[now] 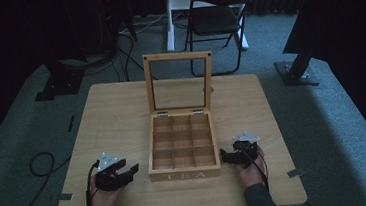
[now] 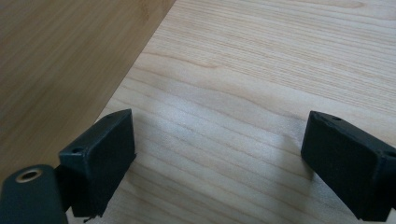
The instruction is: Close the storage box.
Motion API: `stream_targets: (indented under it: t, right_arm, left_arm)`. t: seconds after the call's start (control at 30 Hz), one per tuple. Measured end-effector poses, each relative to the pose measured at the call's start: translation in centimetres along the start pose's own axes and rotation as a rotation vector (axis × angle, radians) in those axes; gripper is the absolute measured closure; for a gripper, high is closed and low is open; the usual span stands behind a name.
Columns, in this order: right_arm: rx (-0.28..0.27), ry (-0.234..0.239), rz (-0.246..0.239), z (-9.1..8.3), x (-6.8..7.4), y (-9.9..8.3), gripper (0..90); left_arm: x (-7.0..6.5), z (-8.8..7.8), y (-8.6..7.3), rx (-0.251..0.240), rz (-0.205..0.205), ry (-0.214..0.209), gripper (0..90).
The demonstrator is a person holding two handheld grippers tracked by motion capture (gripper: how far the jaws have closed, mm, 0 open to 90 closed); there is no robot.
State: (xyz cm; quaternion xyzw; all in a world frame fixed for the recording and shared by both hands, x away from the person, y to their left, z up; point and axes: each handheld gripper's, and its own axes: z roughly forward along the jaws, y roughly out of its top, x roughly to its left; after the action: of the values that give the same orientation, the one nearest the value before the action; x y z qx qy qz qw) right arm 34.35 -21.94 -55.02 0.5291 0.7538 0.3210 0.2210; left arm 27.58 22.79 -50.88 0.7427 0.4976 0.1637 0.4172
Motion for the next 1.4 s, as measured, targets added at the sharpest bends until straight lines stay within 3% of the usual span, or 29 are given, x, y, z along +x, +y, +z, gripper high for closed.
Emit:
stream_targets:
  t: [0.5, 0.6, 0.73, 1.0, 1.07, 1.2, 1.4]
  right_arm:
    - [-0.002, 0.025, -0.028, 0.1, 0.1, 0.1, 9.7]
    - [-0.005, 0.030, -0.032, 0.0, 0.0, 0.2, 16.5]
    - [0.022, 0.030, -0.031, -0.2, -0.2, 0.5, 24.2]
    - [0.089, 0.027, -0.030, -0.1, -0.1, 1.4, 24.7]
    - [0.102, 0.025, -0.026, -0.1, -0.1, 1.6, 28.5]
    - [0.093, 0.039, -0.023, -0.2, -0.3, 1.9, 37.4]
    - [0.030, 0.048, -0.026, -1.4, -0.6, 3.1, 40.8]
  left_arm:
    - [0.3, 0.2, 0.1, 0.023, -0.017, 0.025, 41.2]
    - [0.4, 0.3, 0.3, 0.026, -0.012, 0.027, 41.3]
    - [0.8, 0.6, 0.4, 0.044, -0.016, 0.043, 42.1]
    - [2.2, 1.2, 1.0, 0.072, -0.034, 0.084, 45.6]
    - [2.5, 1.4, 1.1, 0.076, -0.037, 0.092, 45.7]
    - [2.6, 1.6, 1.0, 0.085, -0.030, 0.103, 46.6]
    - [2.8, 2.0, 1.1, 0.094, -0.018, 0.120, 47.1]
